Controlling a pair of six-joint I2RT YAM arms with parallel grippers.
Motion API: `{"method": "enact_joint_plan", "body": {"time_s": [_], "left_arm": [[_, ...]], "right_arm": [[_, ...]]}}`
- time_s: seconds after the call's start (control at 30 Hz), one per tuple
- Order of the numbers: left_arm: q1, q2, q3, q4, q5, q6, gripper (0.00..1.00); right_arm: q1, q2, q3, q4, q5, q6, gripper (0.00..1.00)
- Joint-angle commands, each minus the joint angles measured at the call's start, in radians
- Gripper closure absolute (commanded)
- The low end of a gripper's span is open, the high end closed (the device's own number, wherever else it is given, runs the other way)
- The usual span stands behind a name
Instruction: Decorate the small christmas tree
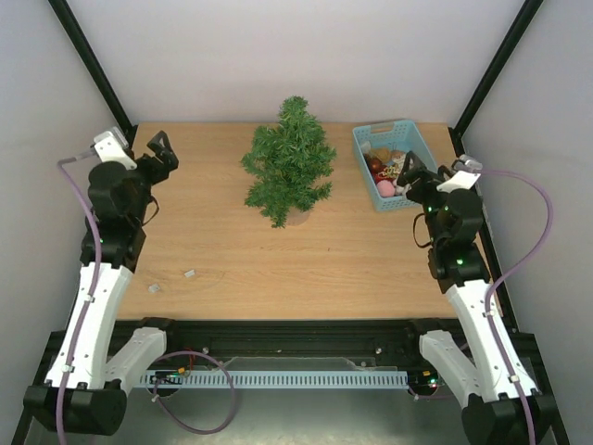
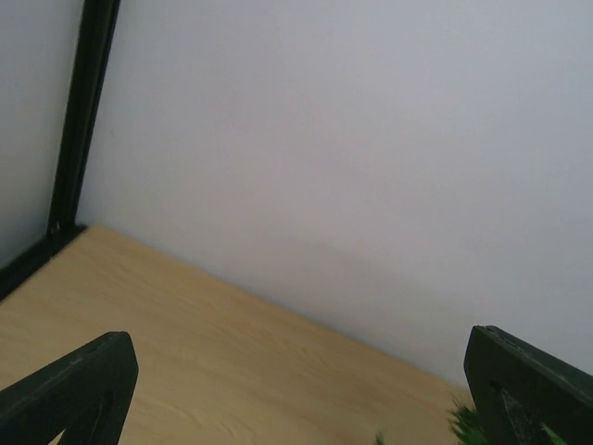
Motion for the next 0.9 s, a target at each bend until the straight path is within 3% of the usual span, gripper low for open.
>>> {"method": "enact_joint_plan", "body": {"time_s": [0.0,0.1,0.2,0.27,0.5,0.73,0.87], "left_arm": [[0.054,0.051,0.120,-0.446,0.201,-0.139,0.01],[0.154,0.013,0.003,-0.440,0.432,-0.226,0.01],[0.261,-0.037,-0.192,-0.258,0.765,-0.319,0.01],[0.259,-0.029,-0.234,-0.253,0.827,-0.328,0.01],[0.136,-0.046,-0.232,-0.568,0.602,-0.231,0.01],[0.118,-0.100,-0.289,-0.709,0.397,-0.308,0.01],[0.108,-0.141,-0.288,-0.776,0.363,-0.338,0.01]], "right_arm": [[0.002,-0.011,0.015,-0.342,-0.228,0.173,0.02],[0.002,-0.034,-0.043,-0.370,-0.361,0.219,0.01],[0.001,-0.033,-0.091,-0.397,-0.496,0.247,0.01],[0.001,-0.019,-0.116,-0.399,-0.585,0.261,0.01],[0.014,-0.003,-0.162,-0.392,-0.695,0.273,0.01],[0.058,0.070,-0.154,-0.349,-0.718,0.263,0.01],[0.097,0.108,-0.139,-0.351,-0.720,0.241,0.04]]}}
